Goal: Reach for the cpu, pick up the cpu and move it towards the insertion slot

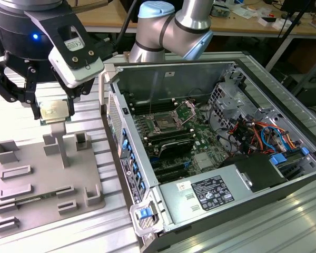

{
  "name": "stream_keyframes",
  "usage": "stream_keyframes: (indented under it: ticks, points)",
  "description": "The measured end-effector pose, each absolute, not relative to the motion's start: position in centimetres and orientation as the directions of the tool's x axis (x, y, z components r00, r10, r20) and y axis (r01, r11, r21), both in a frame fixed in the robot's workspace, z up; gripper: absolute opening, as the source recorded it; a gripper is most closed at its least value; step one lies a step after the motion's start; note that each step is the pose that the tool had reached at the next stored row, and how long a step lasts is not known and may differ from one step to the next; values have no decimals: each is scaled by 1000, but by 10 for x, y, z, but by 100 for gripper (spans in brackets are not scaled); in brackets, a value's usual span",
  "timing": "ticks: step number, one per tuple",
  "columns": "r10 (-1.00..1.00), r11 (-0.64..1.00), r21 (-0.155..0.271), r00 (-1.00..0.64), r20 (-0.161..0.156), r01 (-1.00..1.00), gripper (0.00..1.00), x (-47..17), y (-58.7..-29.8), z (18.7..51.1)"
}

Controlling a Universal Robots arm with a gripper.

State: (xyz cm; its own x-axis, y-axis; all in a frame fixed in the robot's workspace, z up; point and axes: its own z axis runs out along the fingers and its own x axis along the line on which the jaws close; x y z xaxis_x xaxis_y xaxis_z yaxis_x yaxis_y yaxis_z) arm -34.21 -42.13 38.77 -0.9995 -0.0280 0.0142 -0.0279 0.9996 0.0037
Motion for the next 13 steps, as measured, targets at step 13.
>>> stream_keyframes:
  ticks: [13]
  points:
    - [-28,1000,4,-1000,14,-28,55,-338,-421,388]
